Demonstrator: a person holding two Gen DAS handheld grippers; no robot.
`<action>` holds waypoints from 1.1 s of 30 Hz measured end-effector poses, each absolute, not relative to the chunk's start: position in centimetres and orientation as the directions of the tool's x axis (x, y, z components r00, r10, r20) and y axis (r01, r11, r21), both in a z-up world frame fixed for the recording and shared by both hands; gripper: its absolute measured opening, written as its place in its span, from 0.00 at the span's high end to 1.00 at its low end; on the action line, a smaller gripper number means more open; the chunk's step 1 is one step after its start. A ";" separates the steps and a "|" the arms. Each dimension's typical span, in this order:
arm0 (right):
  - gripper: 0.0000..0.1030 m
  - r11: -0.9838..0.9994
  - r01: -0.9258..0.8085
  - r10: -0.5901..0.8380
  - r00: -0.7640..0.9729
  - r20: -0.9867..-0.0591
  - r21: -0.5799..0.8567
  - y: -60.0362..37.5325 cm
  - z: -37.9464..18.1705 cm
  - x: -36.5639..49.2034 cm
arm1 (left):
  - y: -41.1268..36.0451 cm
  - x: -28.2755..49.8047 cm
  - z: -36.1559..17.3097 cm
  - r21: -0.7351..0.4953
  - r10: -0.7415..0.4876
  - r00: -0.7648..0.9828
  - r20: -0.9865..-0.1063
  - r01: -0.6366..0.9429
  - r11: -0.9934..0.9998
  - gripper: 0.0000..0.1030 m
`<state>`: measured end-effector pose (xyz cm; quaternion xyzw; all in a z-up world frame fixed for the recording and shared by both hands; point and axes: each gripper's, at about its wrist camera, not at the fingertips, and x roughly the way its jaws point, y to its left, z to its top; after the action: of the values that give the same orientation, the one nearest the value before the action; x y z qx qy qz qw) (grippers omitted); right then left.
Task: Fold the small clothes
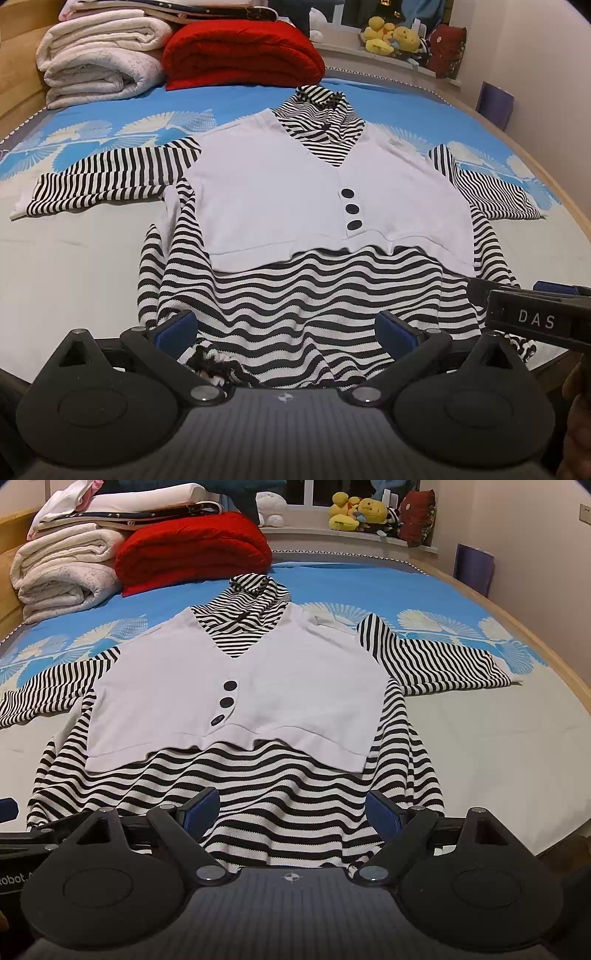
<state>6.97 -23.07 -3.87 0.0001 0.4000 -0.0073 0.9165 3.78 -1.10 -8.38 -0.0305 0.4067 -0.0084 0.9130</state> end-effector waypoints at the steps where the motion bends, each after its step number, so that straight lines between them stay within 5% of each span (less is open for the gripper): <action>1: 0.16 1.000 0.014 -0.013 0.680 -0.733 -0.005 -23.1 -3.9 7.0 | -1.1 3.8 -8.4 -0.062 -0.040 0.669 -0.742 -0.010 0.998 0.01; 18: 0.16 1.000 0.017 -0.017 0.682 -0.732 -0.008 -23.0 -4.2 7.1 | -0.9 3.8 -8.4 -0.063 -0.038 0.665 -0.746 -0.014 0.998 0.01; 21: 0.16 1.000 0.018 -0.016 0.683 -0.731 -0.005 -23.0 -4.1 7.1 | -0.5 4.0 -7.5 -0.073 -0.047 0.687 -0.726 -0.008 0.997 0.10; 23: 0.16 1.000 0.022 -0.020 0.685 -0.728 -0.007 -22.9 -4.1 7.1 | -0.3 4.4 -6.6 -0.073 -0.059 0.701 -0.711 0.009 0.997 0.30; 25: 0.16 1.000 0.029 -0.017 0.696 -0.718 0.005 -22.9 -3.9 7.1 | 0.0 5.1 -5.6 -0.075 -0.079 0.709 -0.701 0.038 0.997 0.38; 33: 0.26 0.991 0.063 0.021 0.808 -0.588 0.122 -24.1 -2.2 6.9 | 2.8 10.9 -1.7 -0.051 -0.081 0.768 -0.635 0.063 0.997 0.55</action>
<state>6.90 -24.12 -2.18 0.0677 0.3093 -0.0110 0.9485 10.86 2.84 -1.75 -0.0133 0.3385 -0.0383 0.9401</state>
